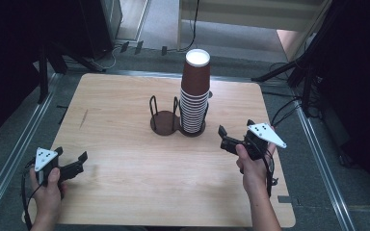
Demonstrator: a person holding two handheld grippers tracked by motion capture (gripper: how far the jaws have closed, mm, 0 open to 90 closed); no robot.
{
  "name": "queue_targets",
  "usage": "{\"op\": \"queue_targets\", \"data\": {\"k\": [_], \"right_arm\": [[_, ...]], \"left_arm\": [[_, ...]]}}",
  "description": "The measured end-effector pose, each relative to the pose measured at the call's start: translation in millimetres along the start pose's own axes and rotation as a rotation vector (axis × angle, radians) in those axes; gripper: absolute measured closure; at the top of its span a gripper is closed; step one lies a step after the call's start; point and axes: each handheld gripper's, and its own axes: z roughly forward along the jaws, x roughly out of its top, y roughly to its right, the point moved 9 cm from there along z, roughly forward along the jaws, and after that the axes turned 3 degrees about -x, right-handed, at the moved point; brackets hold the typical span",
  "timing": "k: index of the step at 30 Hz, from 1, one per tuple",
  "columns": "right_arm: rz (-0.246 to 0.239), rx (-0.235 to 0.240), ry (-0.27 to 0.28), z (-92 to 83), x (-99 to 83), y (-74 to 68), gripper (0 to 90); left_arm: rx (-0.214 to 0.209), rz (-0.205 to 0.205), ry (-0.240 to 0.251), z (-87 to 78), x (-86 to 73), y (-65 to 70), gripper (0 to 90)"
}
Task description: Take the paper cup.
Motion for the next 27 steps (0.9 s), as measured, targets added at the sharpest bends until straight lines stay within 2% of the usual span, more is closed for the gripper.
{"op": "queue_targets", "data": {"k": [21, 27], "right_arm": [[0.032, 0.048, 0.018, 24.2, 18.2, -28.5, 0.0], [0.029, 0.041, 0.021, 28.3, 20.8, -33.3, 0.0]], "left_arm": [[-0.003, -0.001, 0.0, 0.1, 0.0, 0.0, 9.4], [-0.002, -0.001, 0.002, 0.1, 0.1, 0.1, 9.4]]}}
